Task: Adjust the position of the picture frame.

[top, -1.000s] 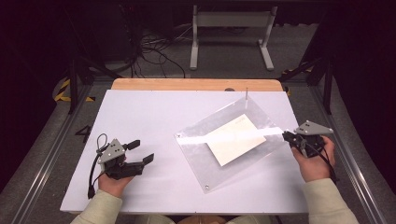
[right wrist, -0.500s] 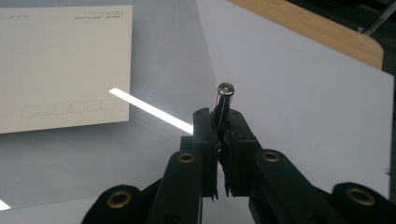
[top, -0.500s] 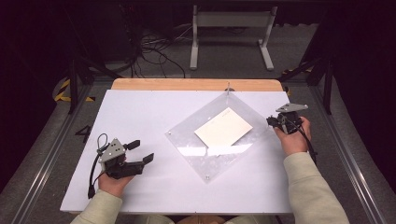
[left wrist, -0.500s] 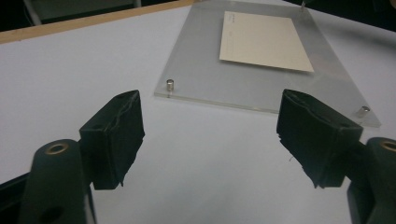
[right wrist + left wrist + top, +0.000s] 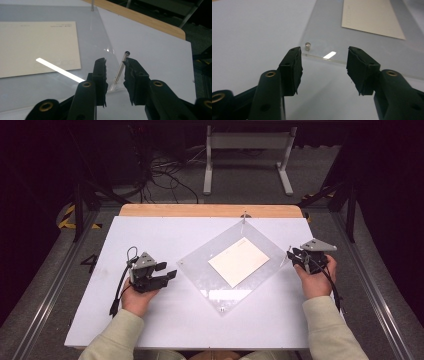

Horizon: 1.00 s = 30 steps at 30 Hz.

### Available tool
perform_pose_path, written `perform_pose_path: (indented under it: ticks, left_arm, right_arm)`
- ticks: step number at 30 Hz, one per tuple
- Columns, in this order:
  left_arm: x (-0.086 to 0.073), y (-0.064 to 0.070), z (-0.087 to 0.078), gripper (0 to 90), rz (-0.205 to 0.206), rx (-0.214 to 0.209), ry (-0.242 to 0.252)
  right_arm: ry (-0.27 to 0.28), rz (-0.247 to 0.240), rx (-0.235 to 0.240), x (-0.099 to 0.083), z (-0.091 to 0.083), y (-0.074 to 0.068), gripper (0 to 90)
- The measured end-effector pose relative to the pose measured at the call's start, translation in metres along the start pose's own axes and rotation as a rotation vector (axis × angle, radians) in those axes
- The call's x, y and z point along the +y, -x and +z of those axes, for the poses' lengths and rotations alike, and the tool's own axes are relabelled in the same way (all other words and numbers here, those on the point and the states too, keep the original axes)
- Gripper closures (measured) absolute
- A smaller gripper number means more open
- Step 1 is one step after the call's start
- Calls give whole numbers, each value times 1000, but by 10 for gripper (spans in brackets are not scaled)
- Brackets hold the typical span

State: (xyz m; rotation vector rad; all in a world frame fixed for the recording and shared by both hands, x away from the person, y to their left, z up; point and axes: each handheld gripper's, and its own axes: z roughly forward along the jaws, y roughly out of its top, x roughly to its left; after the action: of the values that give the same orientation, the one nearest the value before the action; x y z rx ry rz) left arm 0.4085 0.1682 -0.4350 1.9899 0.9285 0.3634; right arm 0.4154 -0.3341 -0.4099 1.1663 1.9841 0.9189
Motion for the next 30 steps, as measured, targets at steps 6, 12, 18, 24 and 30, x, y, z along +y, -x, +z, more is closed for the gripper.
perform_pose_path:
  ticks: [6, 12, 18, 24, 30]
  left_arm:
    - [18, -9, 34, 571, -23, -20, -14]
    - [13, -14, 60, 593, -38, 1, -37]
    - [10, -17, 64, 722, -38, 15, -61]
    - [11, -11, 62, 831, 16, 18, -94]
    - [12, 18, 49, 831, 165, -112, -213]
  right_arm:
    - [81, 5, 137, -17, -19, -27, 691]
    - [110, -13, 189, -18, -33, -40, 690]
    - [119, -24, 214, -26, -50, -48, 687]
    - [136, 5, 213, -30, -59, -42, 687]
    - [143, 29, 207, -33, -64, -33, 681]
